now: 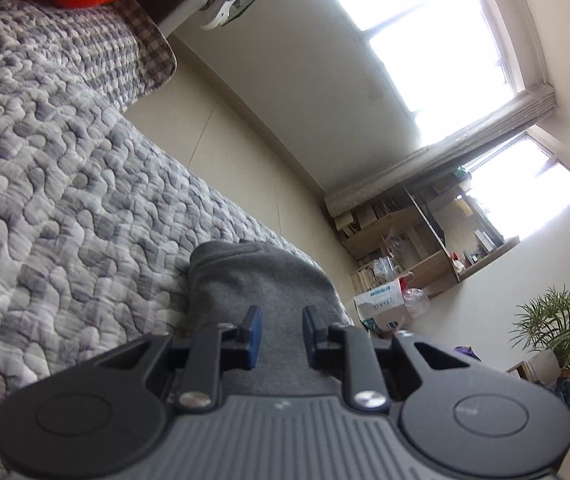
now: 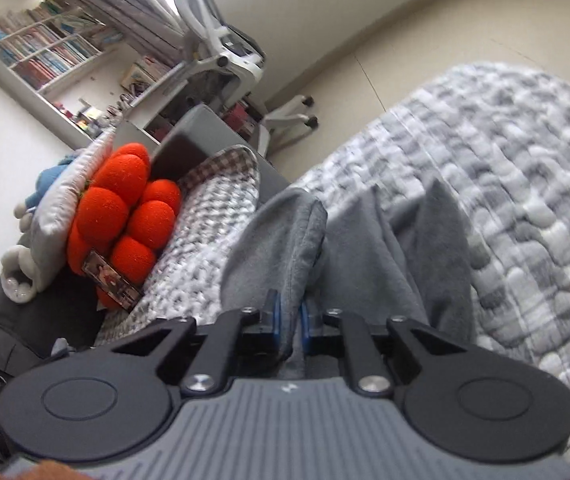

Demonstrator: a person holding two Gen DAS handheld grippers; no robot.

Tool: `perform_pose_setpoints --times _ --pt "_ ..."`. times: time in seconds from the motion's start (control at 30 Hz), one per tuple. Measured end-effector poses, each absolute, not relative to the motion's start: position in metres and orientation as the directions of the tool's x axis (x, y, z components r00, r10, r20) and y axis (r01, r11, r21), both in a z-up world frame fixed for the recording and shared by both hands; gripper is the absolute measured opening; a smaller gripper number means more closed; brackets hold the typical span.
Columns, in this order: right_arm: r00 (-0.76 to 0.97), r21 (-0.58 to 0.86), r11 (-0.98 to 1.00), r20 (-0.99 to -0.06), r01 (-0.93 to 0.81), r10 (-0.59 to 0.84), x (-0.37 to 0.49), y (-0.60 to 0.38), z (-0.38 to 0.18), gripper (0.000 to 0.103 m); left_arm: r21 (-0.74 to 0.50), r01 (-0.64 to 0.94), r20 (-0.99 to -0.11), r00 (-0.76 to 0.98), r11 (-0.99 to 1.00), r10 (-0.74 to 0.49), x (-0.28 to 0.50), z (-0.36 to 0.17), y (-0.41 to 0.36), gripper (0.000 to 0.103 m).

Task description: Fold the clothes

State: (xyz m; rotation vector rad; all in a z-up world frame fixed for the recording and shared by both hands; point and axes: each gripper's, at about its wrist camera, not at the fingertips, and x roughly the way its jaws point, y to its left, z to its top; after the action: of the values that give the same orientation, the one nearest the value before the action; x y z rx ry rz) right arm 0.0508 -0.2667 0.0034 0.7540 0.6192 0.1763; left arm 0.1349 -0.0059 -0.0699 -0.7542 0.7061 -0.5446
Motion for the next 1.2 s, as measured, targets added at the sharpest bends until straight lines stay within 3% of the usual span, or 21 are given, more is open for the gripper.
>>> perform_pose_setpoints --times 0.13,0.47,0.87,1.07,1.2 --pt "0.840 0.700 0.714 -0.405 0.030 0.361 0.048 -0.276 0.011 0.013 -0.756 0.227 -0.350 0.653 0.614 -0.672 0.131 -0.065 -0.018 0.021" --pt "0.847 0.707 0.704 -0.414 0.068 0.333 0.035 -0.305 0.004 0.012 -0.698 0.336 -0.362 0.597 0.633 -0.716 0.122 -0.065 -0.055 0.021" --pt "0.791 0.645 0.756 -0.518 0.113 0.324 0.031 -0.310 -0.013 0.013 -0.586 0.473 -0.397 0.541 0.658 -0.742 0.110 -0.062 -0.081 0.021" --pt "0.808 0.660 0.739 -0.506 0.138 0.301 0.020 -0.329 -0.007 0.030 -0.508 0.581 -0.421 0.476 0.636 -0.772 0.096 -0.063 -0.102 0.021" --pt "0.833 0.642 0.756 -0.483 0.126 0.271 0.012 -0.334 0.004 0.031 -0.480 0.635 -0.431 0.429 0.605 -0.793 0.090 -0.068 -0.113 0.021"
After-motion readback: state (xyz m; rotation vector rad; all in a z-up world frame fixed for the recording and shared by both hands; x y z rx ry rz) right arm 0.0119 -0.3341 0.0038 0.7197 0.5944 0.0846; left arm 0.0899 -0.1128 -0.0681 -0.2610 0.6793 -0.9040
